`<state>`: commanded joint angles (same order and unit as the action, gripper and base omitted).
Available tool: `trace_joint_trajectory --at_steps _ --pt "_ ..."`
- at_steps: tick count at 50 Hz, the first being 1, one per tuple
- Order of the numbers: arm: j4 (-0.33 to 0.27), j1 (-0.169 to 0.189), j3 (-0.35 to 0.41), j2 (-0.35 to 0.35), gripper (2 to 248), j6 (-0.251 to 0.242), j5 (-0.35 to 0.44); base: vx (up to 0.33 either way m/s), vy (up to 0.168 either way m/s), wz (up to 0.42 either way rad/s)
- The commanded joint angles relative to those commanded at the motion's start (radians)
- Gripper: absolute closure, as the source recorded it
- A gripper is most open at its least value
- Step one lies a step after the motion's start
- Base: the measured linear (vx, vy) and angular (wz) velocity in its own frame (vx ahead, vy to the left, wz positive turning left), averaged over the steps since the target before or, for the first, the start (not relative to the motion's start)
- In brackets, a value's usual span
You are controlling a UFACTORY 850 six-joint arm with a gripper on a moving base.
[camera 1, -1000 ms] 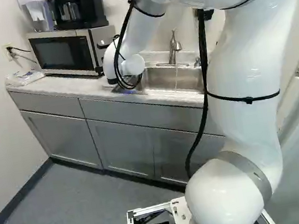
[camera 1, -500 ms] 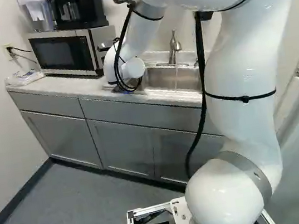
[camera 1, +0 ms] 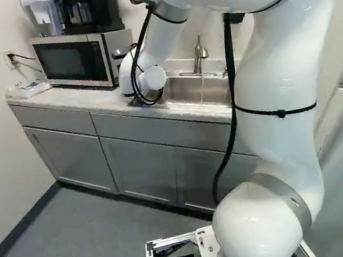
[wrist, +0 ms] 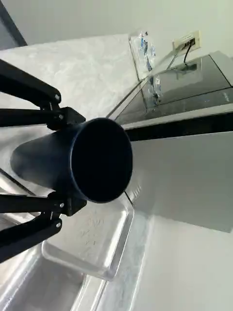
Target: Rinse the cup and place it in the tray
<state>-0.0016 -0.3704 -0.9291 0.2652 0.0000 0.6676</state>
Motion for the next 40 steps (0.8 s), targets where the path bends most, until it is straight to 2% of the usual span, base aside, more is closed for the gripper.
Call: trace_joint_trajectory --at_steps 19,40 --pt "0.000 0.004 -0.002 -0.023 124 0.000 0.000 0.000 0.000 0.000" --pt "0.000 0.051 0.023 -0.086 124 0.000 0.000 0.000 0.000 0.000"
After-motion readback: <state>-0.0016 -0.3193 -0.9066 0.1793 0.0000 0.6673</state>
